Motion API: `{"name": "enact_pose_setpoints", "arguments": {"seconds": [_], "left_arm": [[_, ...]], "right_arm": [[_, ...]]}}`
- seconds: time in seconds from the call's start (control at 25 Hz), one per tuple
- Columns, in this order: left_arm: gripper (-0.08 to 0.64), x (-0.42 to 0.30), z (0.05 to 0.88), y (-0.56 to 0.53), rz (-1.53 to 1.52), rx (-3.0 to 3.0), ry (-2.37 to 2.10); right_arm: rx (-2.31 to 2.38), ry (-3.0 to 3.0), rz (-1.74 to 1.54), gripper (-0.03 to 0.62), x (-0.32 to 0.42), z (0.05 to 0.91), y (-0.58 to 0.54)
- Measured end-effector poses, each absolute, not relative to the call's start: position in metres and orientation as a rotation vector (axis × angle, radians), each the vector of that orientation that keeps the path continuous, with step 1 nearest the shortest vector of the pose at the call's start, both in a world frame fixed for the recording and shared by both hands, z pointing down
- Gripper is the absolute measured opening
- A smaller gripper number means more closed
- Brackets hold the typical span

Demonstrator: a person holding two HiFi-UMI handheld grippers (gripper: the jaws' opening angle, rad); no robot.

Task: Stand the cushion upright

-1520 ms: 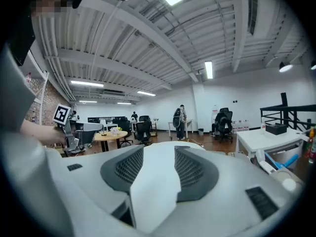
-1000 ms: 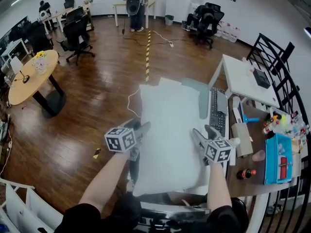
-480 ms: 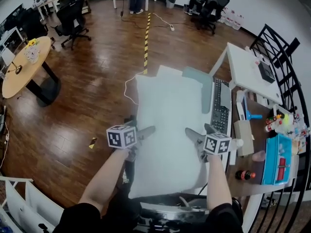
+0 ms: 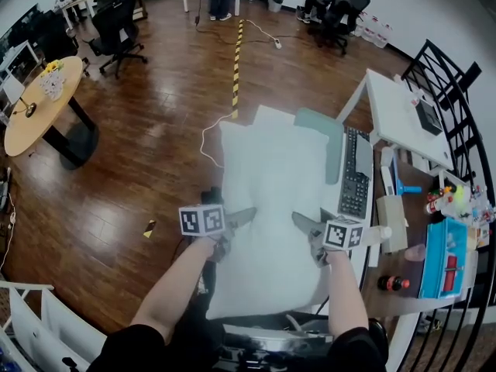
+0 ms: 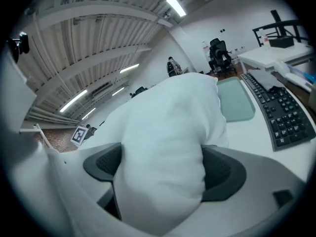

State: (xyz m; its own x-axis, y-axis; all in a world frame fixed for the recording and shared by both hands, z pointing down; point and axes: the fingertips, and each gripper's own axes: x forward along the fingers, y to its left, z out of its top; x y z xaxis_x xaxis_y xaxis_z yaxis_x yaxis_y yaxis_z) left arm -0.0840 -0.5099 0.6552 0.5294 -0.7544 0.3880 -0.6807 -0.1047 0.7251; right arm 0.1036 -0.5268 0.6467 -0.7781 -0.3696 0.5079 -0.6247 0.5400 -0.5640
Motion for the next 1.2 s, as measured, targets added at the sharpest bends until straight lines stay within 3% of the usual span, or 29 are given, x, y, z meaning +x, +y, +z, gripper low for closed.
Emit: {"name": "enact_pose_setpoints", "arguments": {"seconds": [0.08, 0.2, 0.36, 0.84, 1.2], "left_arm": [[0.489, -0.081, 0.65, -0.508, -0.132, 1.837, -1.144], [0.394, -0.071, 0.634, -0.505, -0.14, 1.917, -1.141], [0.331, -0.062, 0.61, -0.499, -0.159, 2.014, -1.124], [0.321, -0.065, 0.483, -0.466, -0.267, 2.319, -1.012], [0.321, -0.032, 0.428, -0.432, -0.258, 2.514, -0.667]], "right_arm": [[0.796, -2.493, 1.081, 0.471, 0.096, 0.637, -0.522], [0.775, -2.529, 1.053, 0.418, 0.085, 0.622, -0.515], [0.785, -2.55, 1.004, 0.378, 0.081, 0.603, -0.506], [0.983, -2.725, 0.787, 0.364, 0.077, 0.485, -0.456], [1.389, -2.687, 0.654, 0.364, 0.097, 0.424, -0.383]]}}
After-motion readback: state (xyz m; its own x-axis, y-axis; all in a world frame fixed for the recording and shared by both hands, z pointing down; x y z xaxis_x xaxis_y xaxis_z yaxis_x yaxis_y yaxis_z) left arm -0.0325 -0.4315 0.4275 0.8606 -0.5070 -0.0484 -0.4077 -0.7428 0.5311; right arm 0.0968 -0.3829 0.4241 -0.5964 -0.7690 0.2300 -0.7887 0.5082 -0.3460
